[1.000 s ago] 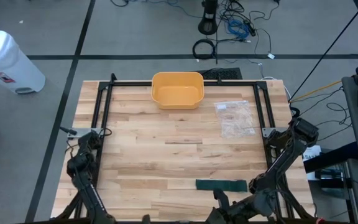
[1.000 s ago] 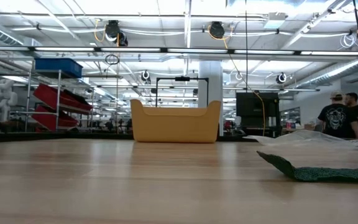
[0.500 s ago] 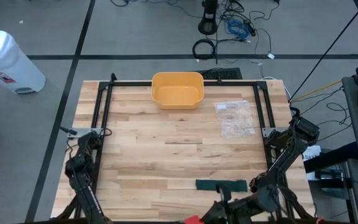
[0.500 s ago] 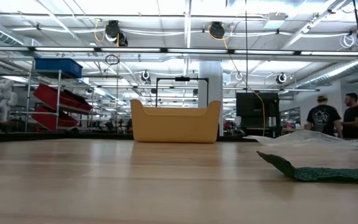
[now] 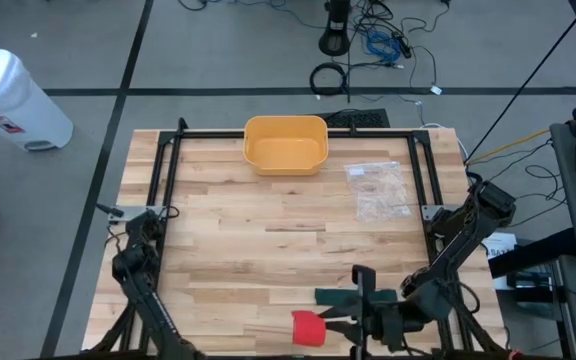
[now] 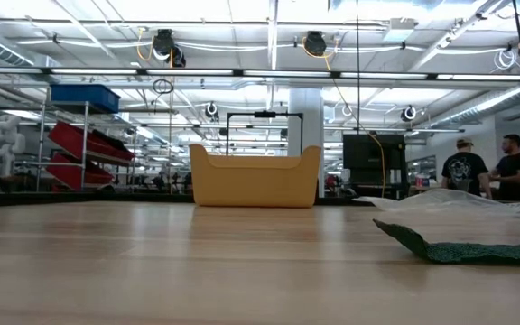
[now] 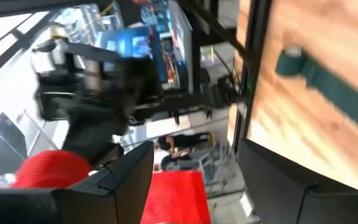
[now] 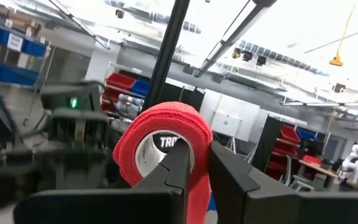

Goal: Roll bandage
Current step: Roll the red bandage

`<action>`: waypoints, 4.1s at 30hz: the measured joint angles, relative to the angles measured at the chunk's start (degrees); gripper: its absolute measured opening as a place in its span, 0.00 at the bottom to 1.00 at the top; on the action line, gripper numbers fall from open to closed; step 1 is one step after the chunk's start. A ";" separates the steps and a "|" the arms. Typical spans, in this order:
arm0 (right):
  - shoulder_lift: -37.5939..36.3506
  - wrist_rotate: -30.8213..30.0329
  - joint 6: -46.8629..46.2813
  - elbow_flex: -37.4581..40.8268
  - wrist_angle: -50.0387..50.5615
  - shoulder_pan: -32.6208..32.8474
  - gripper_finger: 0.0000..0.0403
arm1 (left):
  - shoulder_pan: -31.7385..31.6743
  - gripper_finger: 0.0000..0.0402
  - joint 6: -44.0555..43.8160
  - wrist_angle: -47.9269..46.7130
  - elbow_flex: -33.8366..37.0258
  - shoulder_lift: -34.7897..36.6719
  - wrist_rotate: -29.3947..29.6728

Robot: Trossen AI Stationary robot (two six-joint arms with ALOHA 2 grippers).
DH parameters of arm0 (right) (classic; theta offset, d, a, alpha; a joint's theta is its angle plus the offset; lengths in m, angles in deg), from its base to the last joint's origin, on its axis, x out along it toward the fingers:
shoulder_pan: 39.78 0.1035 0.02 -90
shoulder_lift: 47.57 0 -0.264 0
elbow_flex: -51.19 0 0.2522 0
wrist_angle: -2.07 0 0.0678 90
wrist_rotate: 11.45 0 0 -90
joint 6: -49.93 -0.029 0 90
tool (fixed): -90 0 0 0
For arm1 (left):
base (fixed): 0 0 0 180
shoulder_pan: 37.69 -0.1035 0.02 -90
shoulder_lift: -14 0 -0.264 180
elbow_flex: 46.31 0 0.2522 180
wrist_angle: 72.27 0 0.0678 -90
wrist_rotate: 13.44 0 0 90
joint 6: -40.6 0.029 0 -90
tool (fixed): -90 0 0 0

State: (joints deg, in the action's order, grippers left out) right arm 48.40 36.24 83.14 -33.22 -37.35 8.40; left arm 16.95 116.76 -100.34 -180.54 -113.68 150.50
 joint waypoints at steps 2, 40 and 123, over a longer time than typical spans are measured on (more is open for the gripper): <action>-0.92 -0.08 -1.15 0.00 0.75 0.02 0.10 | -0.89 0.60 0.73 -3.95 0.00 0.00 0.01; -12.71 0.35 -27.73 0.02 24.73 0.72 0.10 | -10.97 0.60 16.17 -11.76 0.00 4.02 -6.68; -12.62 0.34 -30.87 0.04 29.94 -0.57 0.10 | -10.10 0.02 20.51 -5.94 0.00 3.98 -10.80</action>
State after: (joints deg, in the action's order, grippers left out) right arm 35.78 36.58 52.27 -33.19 -7.42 7.84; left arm 6.84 137.27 -106.28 -180.54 -109.70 139.70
